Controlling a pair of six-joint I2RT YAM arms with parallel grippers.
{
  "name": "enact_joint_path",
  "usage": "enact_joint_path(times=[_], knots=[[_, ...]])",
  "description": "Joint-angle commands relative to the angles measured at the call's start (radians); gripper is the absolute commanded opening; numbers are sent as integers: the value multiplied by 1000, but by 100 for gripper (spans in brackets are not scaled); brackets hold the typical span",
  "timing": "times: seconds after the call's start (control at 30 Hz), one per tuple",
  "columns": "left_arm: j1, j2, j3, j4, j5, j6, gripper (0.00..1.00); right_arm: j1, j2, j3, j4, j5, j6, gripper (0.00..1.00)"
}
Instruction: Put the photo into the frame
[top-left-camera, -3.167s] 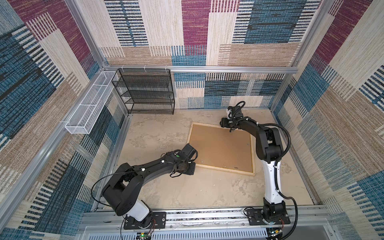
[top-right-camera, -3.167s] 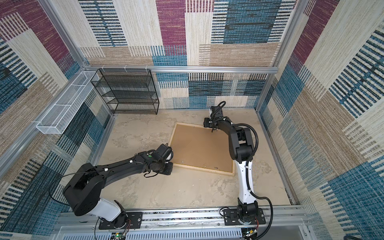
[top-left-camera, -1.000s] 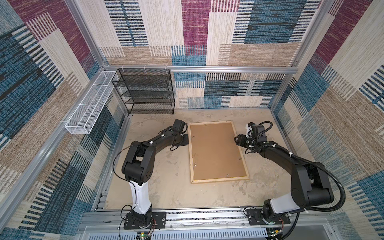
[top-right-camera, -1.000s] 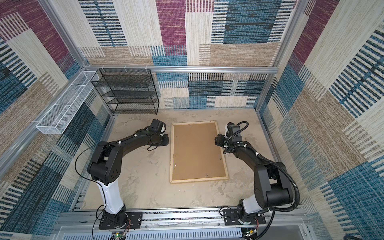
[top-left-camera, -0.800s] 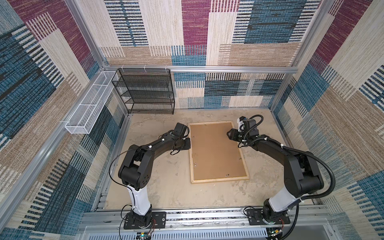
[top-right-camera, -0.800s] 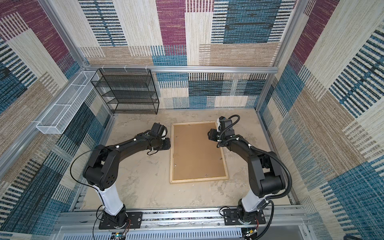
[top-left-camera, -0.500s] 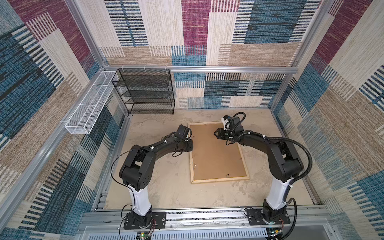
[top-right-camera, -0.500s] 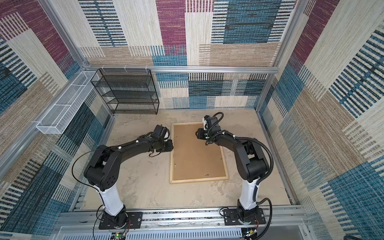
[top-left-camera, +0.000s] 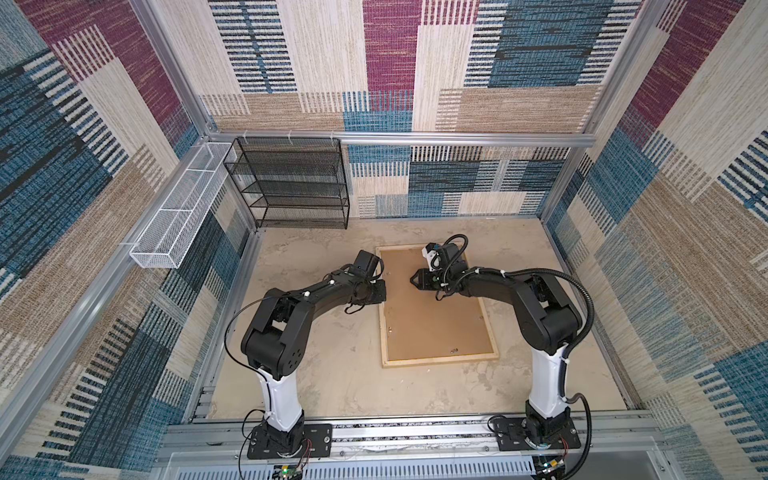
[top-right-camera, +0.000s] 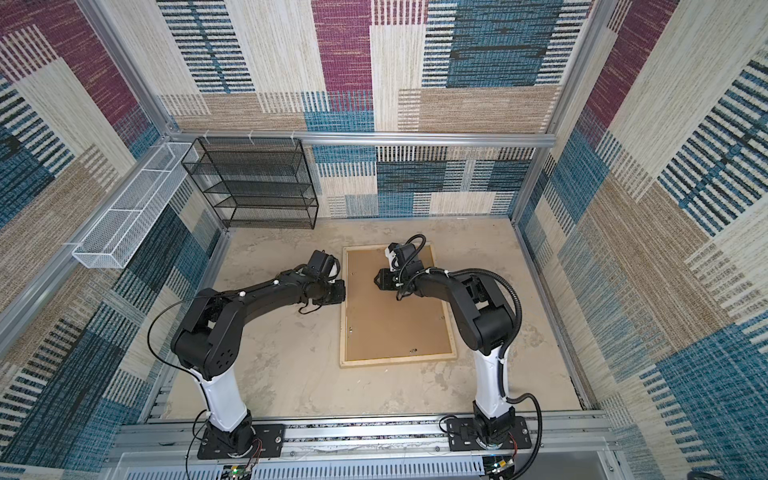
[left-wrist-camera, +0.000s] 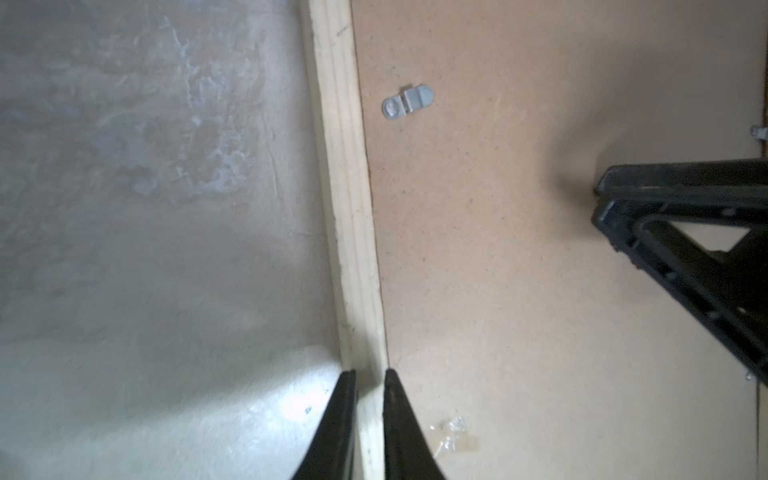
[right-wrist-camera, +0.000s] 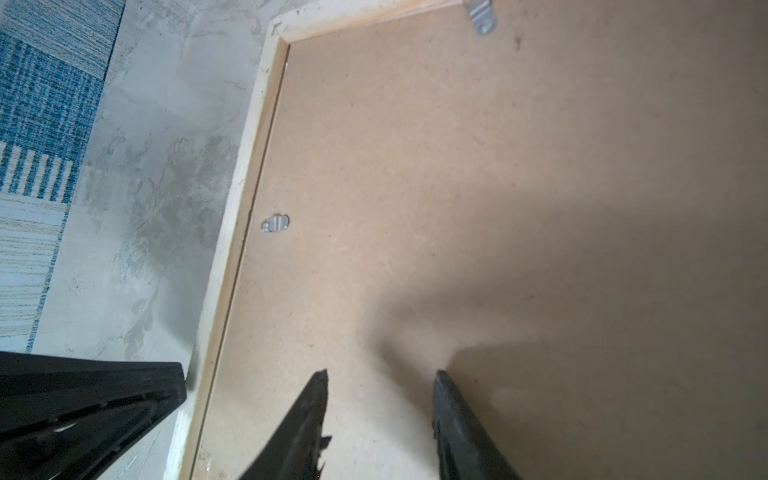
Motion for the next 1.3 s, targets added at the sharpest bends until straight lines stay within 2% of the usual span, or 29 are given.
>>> enact_joint_path(times=[0.0,0.3,0.9,1.27], knots=[[0,6,7,-5,5,5,17,9,14,3,-1,-24,24,44],[1,28,19,-1,23,8,15,27,24,-20,40,-81,64,43],[0,37,20,7,47,14,13,53,146,172,-1,-161,52,41],[0,34,20,6,51,15,13,77,175,169,31,-181,96,38]])
